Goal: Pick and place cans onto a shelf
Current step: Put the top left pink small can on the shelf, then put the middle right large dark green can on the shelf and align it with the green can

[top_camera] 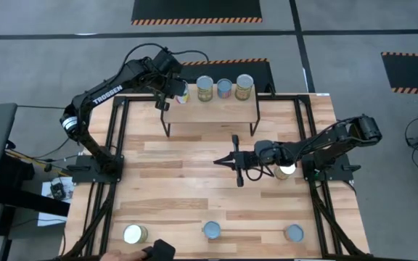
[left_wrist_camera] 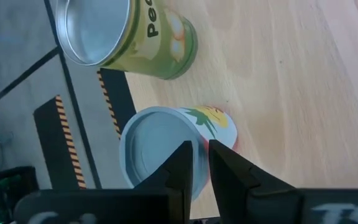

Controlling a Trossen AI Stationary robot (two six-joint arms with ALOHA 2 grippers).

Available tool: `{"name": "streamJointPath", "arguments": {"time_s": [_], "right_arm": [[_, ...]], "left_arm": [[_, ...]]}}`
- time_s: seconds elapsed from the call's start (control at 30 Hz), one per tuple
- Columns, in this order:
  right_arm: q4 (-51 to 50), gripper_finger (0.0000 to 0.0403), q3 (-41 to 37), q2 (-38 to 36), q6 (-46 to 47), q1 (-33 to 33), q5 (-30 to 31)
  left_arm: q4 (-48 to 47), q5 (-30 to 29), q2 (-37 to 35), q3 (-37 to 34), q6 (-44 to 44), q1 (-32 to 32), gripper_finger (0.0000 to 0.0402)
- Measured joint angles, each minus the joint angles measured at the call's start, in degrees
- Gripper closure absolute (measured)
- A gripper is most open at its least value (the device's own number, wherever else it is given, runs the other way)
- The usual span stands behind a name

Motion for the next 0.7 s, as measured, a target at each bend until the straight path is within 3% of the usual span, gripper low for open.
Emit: {"name": "streamJointPath", "arguments": {"time_s": [0.2,0.43,0.63,0.7], "right_arm": [[0.0,0.0397,0.0,0.0,0.01,-0.02,-0.01],[0.04,0.0397,0.0,0.0,-1.27,0.81,-0.25],[0.07,0.0397,0.0,0.0,-1.25,0.75,-0.22],[0.23,0.0397,-0.13,0.0,-1.86,0.76,-0.24]], "left_arm": [[2.87,0.51,-1.3,-0.02,-0.01,-0.17,0.0358],[2.99,0.54,-10.09,0.0,-2.72,-0.15,0.0358],[-0.14,8.94,-14.71,-0.77,-11.48,0.69,0.0358],[0.41,9.11,-16.58,-3.6,-12.64,1.25,0.0358]]}}
